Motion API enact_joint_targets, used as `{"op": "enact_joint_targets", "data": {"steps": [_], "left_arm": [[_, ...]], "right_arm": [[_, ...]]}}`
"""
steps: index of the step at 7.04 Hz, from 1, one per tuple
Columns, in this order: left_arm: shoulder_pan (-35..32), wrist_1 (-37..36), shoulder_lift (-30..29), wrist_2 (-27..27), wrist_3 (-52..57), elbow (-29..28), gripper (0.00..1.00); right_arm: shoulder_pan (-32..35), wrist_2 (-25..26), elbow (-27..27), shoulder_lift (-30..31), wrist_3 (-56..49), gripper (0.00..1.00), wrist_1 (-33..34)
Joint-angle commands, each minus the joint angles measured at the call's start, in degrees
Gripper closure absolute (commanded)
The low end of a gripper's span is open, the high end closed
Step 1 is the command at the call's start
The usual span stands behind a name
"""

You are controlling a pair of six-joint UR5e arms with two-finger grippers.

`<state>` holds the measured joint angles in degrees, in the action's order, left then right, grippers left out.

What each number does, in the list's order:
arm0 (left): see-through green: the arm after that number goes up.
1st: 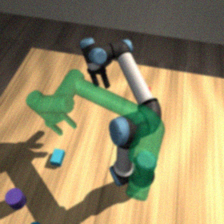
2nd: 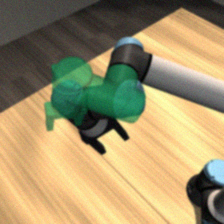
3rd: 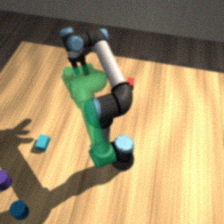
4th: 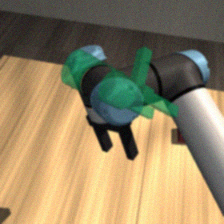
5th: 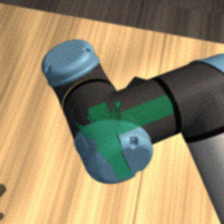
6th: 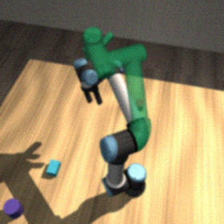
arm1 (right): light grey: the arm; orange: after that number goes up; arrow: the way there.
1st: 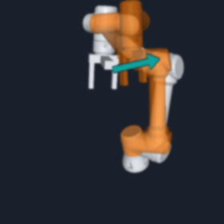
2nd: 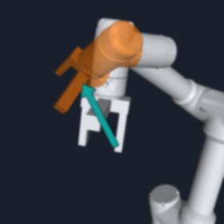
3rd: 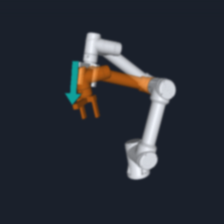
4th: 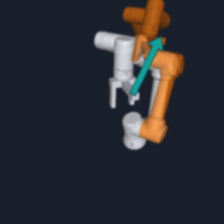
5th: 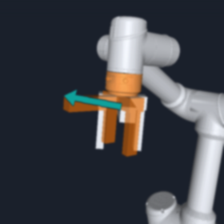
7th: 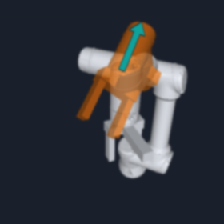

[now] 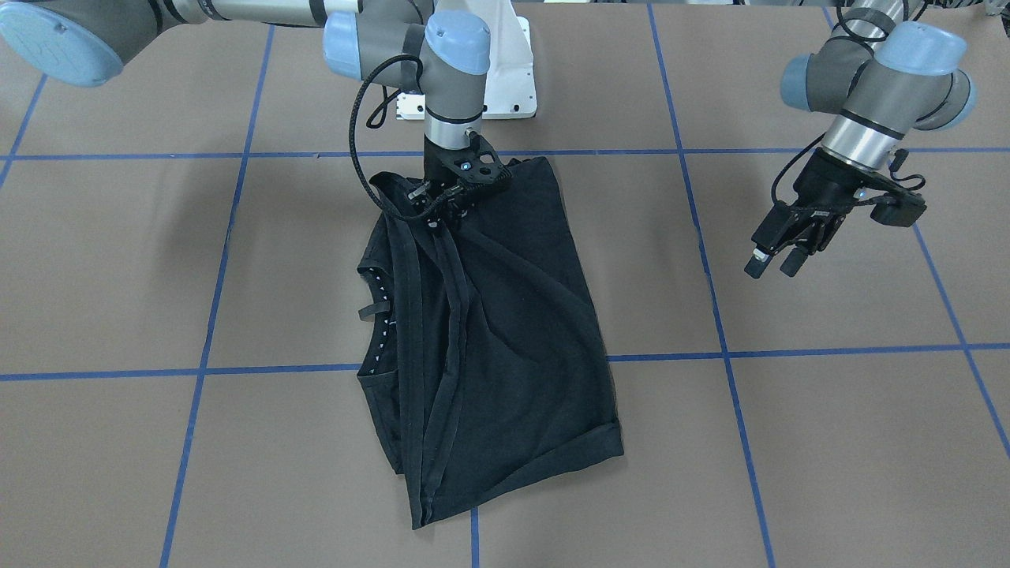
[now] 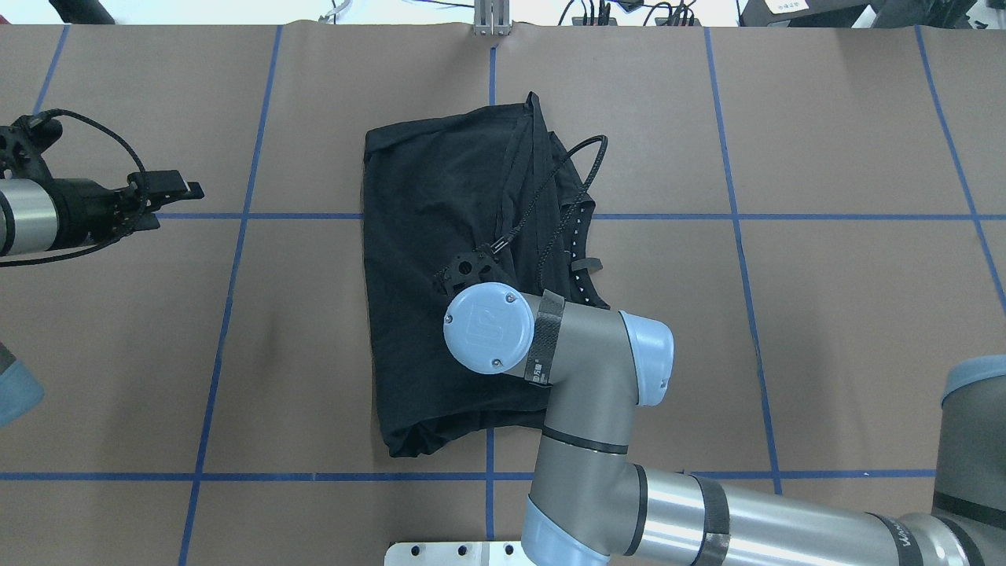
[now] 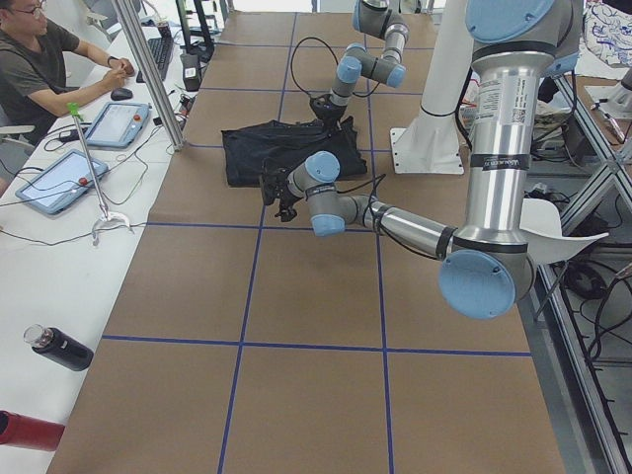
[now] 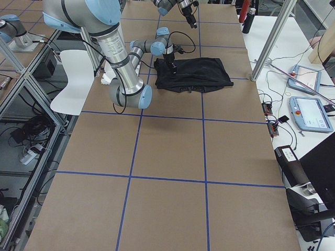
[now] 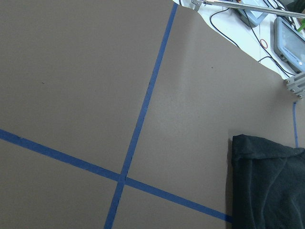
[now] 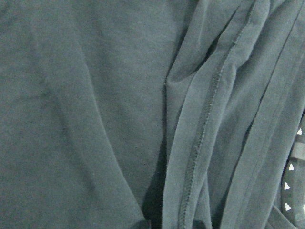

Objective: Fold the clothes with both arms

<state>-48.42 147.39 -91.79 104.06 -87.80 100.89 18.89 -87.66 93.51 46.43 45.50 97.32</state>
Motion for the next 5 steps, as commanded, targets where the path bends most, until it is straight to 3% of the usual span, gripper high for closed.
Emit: {"op": "enact_joint_targets", "data": {"steps": [1,5], "left_arm": [[0.0,0.0,0.0,0.0,0.0,0.0,0.0],[0.1,0.0,-0.1,0.1,0.0,0.0,0.0]], "right_arm": [[0.2,0.0,-0.1,0.3,-0.1,1.0,0.1],[1.6,-0.7,3.8,3.6,-0.9,1.0,0.5]]}}
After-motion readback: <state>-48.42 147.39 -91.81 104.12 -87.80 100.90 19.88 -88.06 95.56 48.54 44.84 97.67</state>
